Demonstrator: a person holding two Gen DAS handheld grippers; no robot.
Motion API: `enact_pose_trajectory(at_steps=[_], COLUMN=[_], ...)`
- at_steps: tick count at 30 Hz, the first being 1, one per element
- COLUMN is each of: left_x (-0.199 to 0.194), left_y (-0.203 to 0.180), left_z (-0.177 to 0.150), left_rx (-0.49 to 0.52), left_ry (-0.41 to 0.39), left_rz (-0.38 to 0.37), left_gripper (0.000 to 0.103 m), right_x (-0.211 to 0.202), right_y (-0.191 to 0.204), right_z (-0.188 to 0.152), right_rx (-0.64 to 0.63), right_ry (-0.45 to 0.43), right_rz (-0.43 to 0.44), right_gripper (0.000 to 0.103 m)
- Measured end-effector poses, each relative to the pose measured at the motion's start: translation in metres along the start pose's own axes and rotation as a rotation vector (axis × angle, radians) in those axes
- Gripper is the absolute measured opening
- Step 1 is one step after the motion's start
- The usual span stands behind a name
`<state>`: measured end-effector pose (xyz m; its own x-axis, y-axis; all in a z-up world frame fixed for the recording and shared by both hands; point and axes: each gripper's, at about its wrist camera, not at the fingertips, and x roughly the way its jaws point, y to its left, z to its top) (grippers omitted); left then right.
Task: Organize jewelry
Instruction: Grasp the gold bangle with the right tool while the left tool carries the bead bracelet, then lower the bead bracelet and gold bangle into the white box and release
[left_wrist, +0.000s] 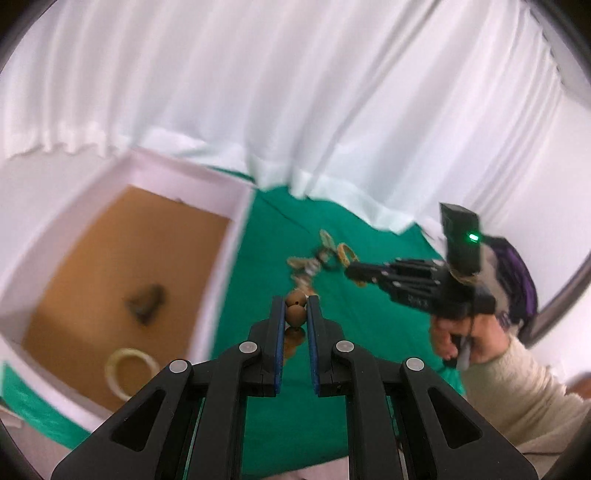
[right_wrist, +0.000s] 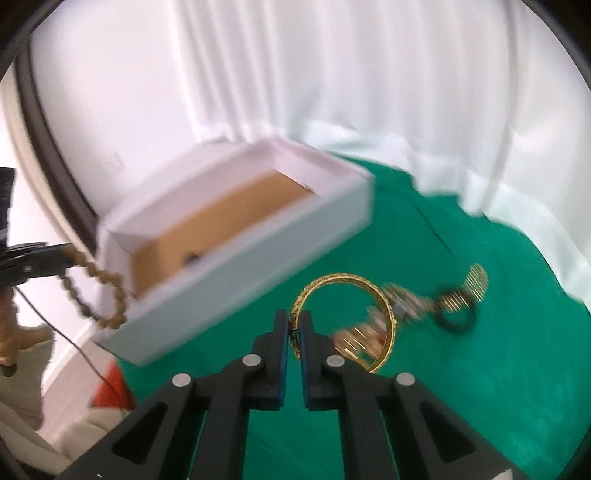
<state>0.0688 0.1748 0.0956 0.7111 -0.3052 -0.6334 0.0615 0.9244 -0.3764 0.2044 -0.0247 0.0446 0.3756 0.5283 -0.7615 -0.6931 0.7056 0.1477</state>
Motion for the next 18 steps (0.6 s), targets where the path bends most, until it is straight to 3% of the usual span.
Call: enact_pose_trajectory(at_steps=[4,10,14,18], left_x=[-0.021,-0.009,0.011,0.025], left_y=[0.045,0.121,0.169,0.194], left_z=[0.017,0.015,-0.003,-0.019], left_rx=[-0.033,-0.108,-0.163,-0.172], left_ry=[-0.040,-0.011,0.045,0.084], left_rz=[0.134,0.305,0.379,0.478], left_gripper=[0.010,0.009,0.009,0.010], right_x=[0.014,0.078,0.130,0.172], right_y=[0.057,0.142,0.185,0.202], right_z=[0.038,0.068,0.072,0.066], right_rx=[-0.053,-0.135,-0.178,-0.191], right_ry=[-0.033,0.043,0.119,0.164], right_rz=[0.124,0.254,0.265,0.228], right_gripper=[0.006,0.006,0.006,0.009])
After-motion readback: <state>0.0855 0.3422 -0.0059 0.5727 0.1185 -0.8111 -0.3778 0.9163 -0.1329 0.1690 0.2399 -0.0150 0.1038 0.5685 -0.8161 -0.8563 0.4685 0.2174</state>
